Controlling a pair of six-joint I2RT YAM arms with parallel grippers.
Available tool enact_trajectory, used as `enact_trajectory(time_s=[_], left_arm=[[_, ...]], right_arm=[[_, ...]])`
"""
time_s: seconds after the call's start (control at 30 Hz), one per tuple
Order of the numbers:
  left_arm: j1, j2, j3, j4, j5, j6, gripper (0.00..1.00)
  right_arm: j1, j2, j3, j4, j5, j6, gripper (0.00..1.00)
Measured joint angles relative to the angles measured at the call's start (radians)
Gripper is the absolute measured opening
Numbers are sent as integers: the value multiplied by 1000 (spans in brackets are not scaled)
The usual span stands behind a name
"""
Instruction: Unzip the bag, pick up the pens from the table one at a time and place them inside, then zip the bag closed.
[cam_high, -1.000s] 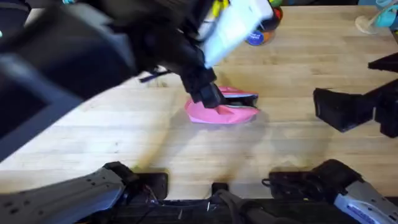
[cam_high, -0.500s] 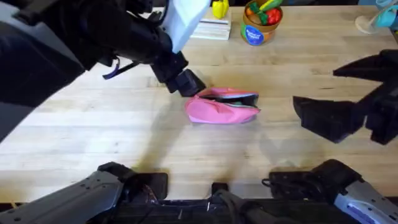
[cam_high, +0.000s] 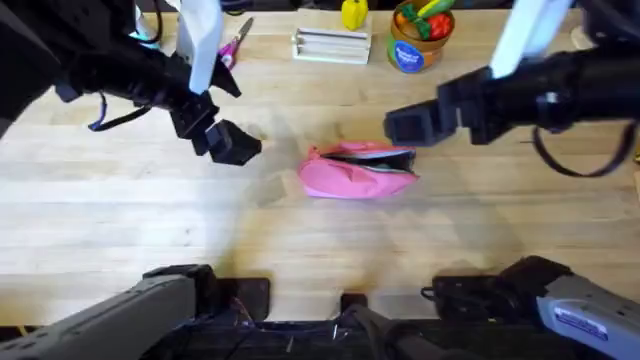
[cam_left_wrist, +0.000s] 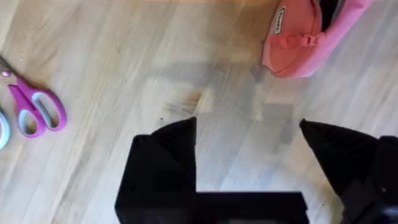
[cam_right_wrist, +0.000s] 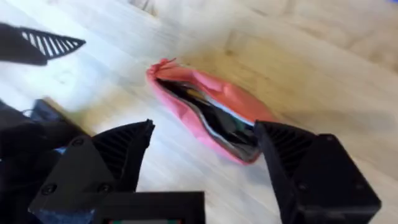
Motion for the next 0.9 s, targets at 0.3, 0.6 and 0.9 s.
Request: enact_trajectory(time_s=[0.3, 0.6, 0.9], left_arm=[[34, 22, 0, -81, 65, 168, 993], [64, 217, -40, -97, 108, 343, 993], [81, 366, -44, -113, 169, 454, 993]], right_arm=[[5, 220, 0, 205, -188, 127, 997], [84, 432, 0, 370, -262, 151, 997], [178, 586, 0, 435, -270, 154, 997]])
